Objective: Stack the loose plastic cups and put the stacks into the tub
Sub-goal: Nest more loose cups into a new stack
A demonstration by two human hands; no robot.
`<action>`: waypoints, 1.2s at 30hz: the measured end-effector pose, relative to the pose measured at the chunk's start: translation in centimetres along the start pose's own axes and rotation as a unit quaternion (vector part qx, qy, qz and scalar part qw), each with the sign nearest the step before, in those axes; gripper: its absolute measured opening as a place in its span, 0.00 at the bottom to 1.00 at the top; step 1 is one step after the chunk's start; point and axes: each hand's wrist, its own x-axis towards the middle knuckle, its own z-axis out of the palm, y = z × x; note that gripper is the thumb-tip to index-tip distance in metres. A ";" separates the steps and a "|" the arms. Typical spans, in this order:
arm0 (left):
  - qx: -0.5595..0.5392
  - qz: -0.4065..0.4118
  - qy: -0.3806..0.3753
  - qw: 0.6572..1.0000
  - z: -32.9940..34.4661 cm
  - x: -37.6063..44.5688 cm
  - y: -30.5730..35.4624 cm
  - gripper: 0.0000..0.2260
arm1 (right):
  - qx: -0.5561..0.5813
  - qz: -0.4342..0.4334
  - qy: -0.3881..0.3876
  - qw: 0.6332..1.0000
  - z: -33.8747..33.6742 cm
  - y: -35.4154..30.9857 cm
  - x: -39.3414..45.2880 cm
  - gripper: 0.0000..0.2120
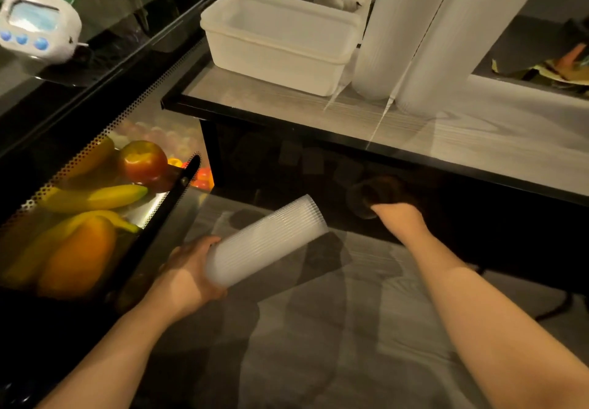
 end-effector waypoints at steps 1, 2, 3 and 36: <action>-0.003 0.004 -0.003 1.000 0.1 -0.2 0.1 0.40 | 0.063 0.026 0.014 0.998 0.1 0.0 -0.6 0.22; -0.007 0.007 -0.006 1.000 0.2 -0.4 0.2 0.40 | 0.143 0.042 0.003 0.989 0.2 0.1 -1.3 0.17; -0.012 0.012 -0.010 1.000 0.3 -0.7 0.2 0.40 | 0.229 0.049 -0.020 0.972 0.3 0.2 -1.8 0.12; -0.045 0.075 0.002 0.996 2.5 -3.0 5.3 0.43 | 0.082 -0.129 -0.394 0.906 -3.7 1.0 -2.8 0.17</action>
